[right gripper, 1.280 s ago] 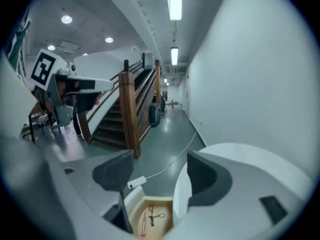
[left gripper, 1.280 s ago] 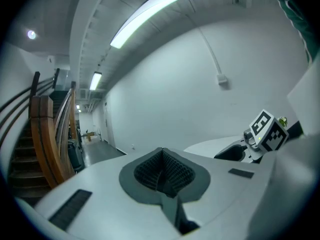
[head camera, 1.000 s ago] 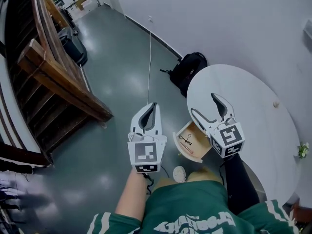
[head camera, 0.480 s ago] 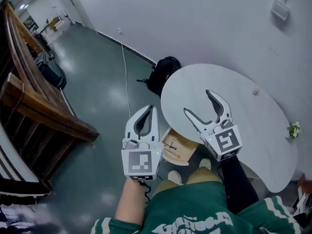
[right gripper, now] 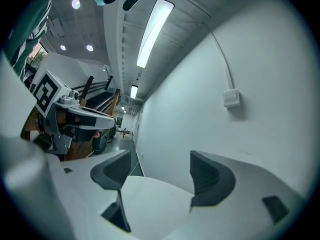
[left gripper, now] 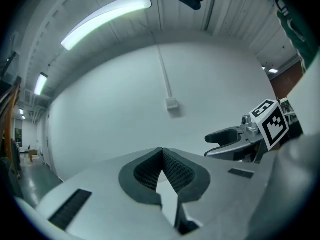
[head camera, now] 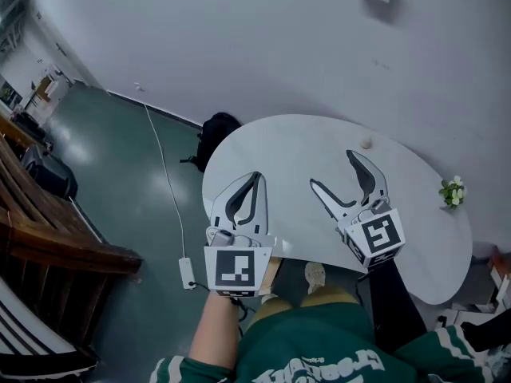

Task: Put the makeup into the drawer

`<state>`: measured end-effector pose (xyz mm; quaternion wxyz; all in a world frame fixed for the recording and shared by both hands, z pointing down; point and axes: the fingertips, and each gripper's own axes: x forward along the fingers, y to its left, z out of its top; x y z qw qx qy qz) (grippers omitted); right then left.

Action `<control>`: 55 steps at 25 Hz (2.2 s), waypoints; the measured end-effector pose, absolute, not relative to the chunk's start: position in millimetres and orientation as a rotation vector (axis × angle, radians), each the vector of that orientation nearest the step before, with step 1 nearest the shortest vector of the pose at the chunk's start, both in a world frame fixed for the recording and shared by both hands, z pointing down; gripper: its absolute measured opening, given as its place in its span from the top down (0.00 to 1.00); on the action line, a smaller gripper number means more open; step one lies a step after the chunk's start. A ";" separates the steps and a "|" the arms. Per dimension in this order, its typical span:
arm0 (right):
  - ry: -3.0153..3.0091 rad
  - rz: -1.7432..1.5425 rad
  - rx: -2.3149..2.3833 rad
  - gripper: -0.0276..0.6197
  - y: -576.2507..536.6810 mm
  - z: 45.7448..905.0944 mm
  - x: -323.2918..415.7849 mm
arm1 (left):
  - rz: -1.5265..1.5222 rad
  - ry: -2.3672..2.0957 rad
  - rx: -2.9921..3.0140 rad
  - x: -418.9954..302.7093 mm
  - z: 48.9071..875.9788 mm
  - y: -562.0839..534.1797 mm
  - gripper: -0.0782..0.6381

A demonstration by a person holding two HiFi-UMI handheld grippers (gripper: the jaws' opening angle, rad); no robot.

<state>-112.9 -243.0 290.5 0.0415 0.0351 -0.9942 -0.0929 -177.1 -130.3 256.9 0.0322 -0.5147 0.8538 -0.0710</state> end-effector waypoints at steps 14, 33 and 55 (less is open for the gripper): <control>-2.986 -0.222 0.362 0.37 -446.5 315.4 -50.2 | -0.199 2.473 -1.830 -139.1 284.5 -349.4 0.89; -2.679 0.062 0.329 0.35 -567.3 540.4 -113.0 | -0.360 2.673 -1.788 -175.6 348.5 -372.2 0.89; -2.664 -0.051 0.313 0.77 -570.0 528.1 -124.5 | -0.402 2.788 -1.704 -191.2 368.3 -329.2 0.89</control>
